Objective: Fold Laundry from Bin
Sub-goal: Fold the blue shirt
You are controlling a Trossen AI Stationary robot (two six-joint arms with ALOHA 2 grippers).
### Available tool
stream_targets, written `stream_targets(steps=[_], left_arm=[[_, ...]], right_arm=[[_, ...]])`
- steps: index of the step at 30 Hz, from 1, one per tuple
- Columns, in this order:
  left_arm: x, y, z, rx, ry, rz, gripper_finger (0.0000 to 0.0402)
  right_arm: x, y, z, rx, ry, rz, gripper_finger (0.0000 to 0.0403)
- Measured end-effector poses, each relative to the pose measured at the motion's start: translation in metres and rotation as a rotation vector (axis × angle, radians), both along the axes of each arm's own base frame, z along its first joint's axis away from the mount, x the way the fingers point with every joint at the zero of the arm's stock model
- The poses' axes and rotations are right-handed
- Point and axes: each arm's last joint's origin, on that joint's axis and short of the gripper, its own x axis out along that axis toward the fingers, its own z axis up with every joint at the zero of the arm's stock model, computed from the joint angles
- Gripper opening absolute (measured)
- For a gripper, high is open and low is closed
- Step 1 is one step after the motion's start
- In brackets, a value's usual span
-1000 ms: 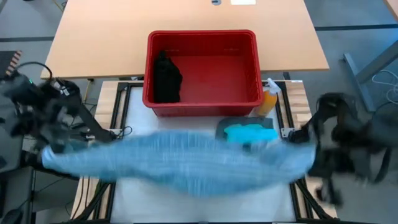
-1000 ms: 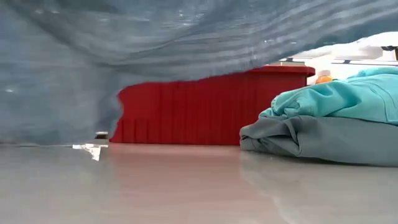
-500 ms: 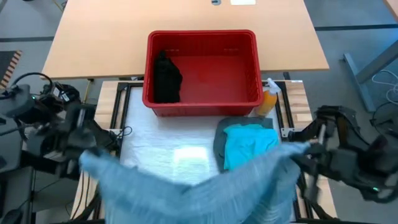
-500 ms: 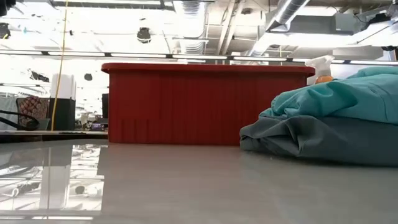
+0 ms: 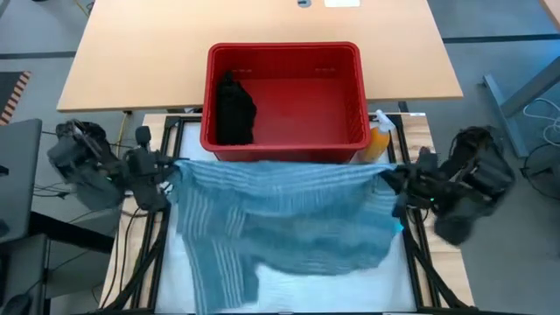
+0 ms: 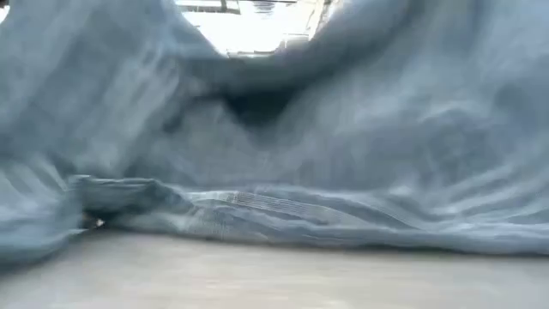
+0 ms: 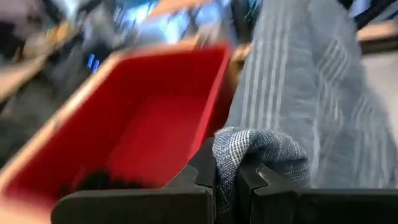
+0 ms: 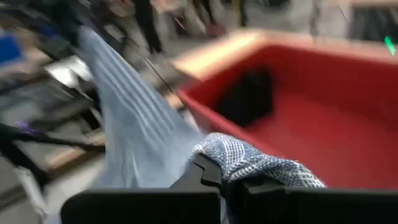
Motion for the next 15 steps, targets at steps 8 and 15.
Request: stream_targets(steps=[8, 15], left_arm=[[-0.005, 0.015, -0.060, -0.132, 0.058, 0.231, 0.0000], [0.001, 0.018, -0.138, -0.124, 0.090, 0.369, 0.0000]], right_arm=[[0.000, -0.057, -0.073, 0.286, 0.288, -0.211, 0.0019], [-0.002, -0.081, -0.124, 0.385, 0.449, -0.365, 0.0019]])
